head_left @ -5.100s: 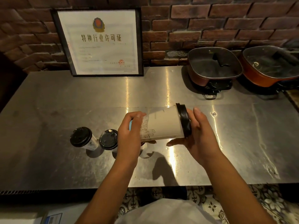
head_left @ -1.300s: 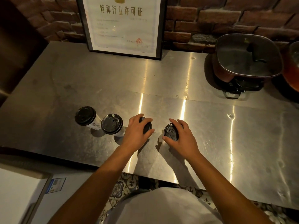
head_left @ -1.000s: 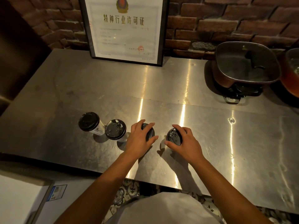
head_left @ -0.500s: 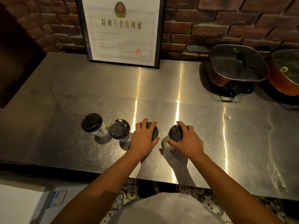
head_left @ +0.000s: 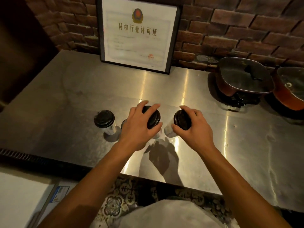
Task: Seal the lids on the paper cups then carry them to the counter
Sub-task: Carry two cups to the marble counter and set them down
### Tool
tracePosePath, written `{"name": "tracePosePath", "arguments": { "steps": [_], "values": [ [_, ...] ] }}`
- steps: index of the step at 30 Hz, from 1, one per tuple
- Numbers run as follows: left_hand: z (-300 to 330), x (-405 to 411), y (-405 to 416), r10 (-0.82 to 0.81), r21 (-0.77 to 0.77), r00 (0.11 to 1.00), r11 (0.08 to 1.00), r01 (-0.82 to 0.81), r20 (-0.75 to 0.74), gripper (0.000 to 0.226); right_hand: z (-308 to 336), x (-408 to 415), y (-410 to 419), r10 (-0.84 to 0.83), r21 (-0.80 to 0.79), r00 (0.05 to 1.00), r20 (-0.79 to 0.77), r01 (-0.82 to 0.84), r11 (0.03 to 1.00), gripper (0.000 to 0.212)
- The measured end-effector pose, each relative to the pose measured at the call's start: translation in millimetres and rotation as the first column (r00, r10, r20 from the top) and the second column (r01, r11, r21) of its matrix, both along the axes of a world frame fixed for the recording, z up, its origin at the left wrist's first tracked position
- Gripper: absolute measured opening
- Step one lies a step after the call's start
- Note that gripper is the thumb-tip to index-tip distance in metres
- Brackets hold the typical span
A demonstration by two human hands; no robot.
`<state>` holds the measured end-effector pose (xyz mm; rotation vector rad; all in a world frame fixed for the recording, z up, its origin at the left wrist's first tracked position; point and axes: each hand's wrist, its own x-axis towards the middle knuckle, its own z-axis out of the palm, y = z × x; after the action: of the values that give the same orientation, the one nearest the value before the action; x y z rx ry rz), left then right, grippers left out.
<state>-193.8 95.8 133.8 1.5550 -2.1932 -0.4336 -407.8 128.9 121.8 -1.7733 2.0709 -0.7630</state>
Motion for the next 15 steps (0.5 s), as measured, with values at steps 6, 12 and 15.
{"name": "tracePosePath", "arguments": {
  "steps": [6,12,15],
  "values": [
    [27,69,38,0.281,-0.094,0.959,0.954,-0.284,-0.041,0.068,27,46,-20,0.276,-0.096,0.957,0.095,-0.267,0.959,0.076],
    [26,112,124,0.614,-0.103,0.788,0.787,-0.608,0.041,0.068,34,99,-22,0.632,-0.143,0.767,0.111,-0.617,0.774,0.075],
    [27,124,175,0.722,-0.113,0.686,0.692,-0.713,0.09,0.066,35,127,-5,0.755,-0.137,0.64,0.141,-0.743,0.655,0.073]
  ]
}}
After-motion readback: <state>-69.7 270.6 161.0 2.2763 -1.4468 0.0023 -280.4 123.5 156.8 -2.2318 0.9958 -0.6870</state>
